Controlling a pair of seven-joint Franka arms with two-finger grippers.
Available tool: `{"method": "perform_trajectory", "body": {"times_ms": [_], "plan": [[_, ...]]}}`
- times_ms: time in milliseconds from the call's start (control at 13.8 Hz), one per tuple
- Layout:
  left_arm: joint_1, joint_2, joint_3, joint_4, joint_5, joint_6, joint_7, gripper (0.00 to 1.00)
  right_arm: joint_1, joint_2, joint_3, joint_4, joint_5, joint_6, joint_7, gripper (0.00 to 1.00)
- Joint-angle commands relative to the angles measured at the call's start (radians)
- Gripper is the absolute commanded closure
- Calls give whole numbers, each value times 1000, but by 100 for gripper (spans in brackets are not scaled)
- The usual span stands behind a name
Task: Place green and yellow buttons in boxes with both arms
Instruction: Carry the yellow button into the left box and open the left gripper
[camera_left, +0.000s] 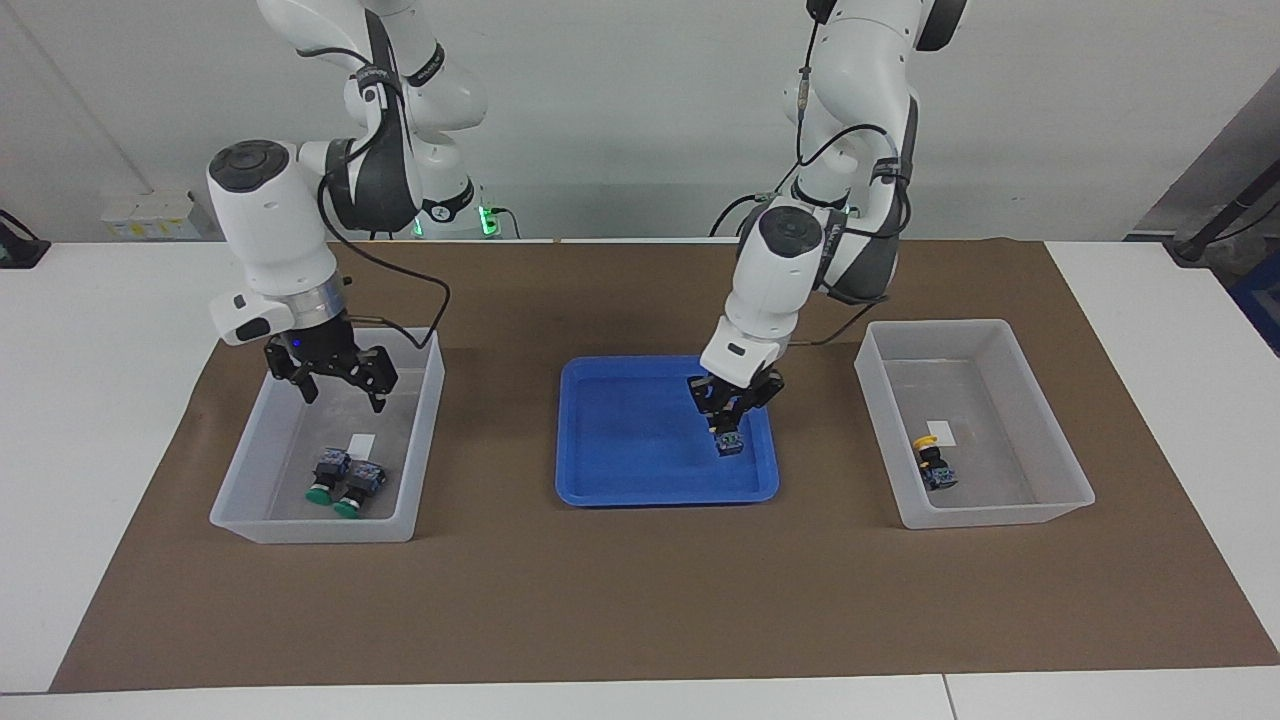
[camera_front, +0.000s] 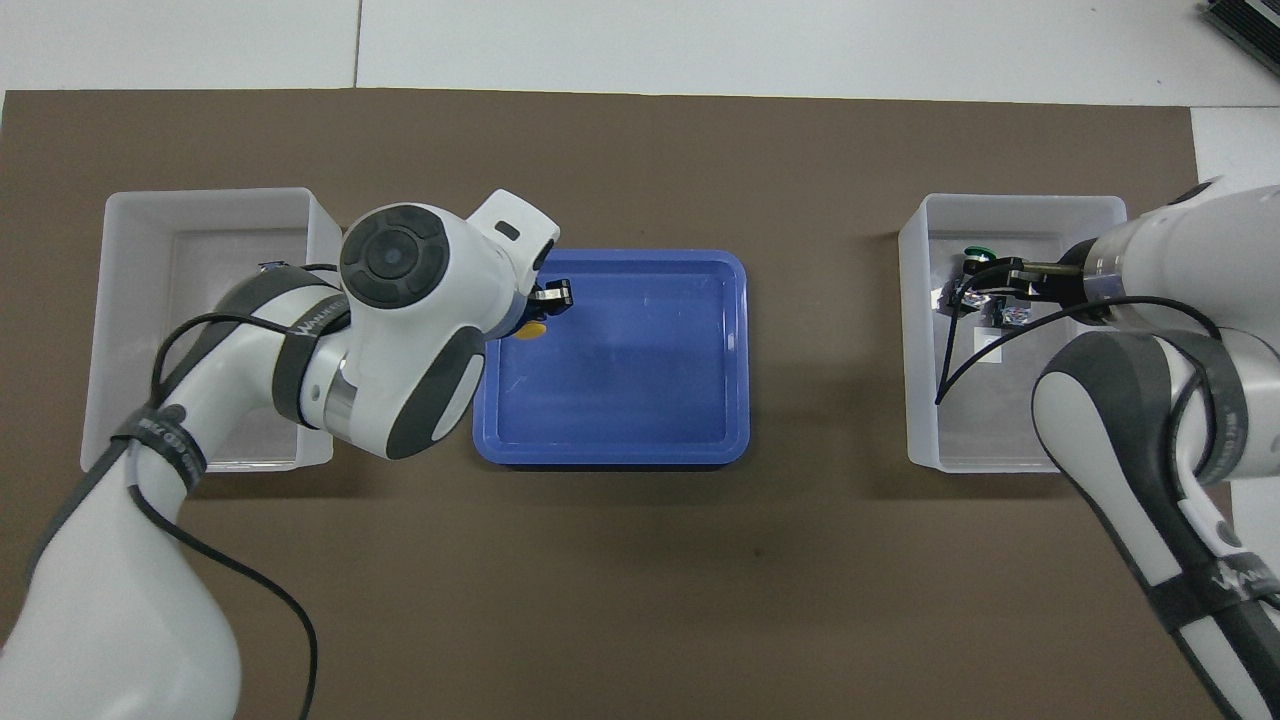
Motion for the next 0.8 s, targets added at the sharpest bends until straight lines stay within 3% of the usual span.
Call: {"method": "perform_trajectory", "body": {"times_ms": [0,289,723], "plan": [[70,-43,-6,89,5,-160,26,100,-9,-53,7,51,37,-145,-5,0],[208,-47,-5,179,6,-302,203,100,-27,-49,2,217,89,-359,-87,0],[444,-49,-5,163,3,-294,564,100,-23,-55,-4,212,89,-375,-109,0]]}}
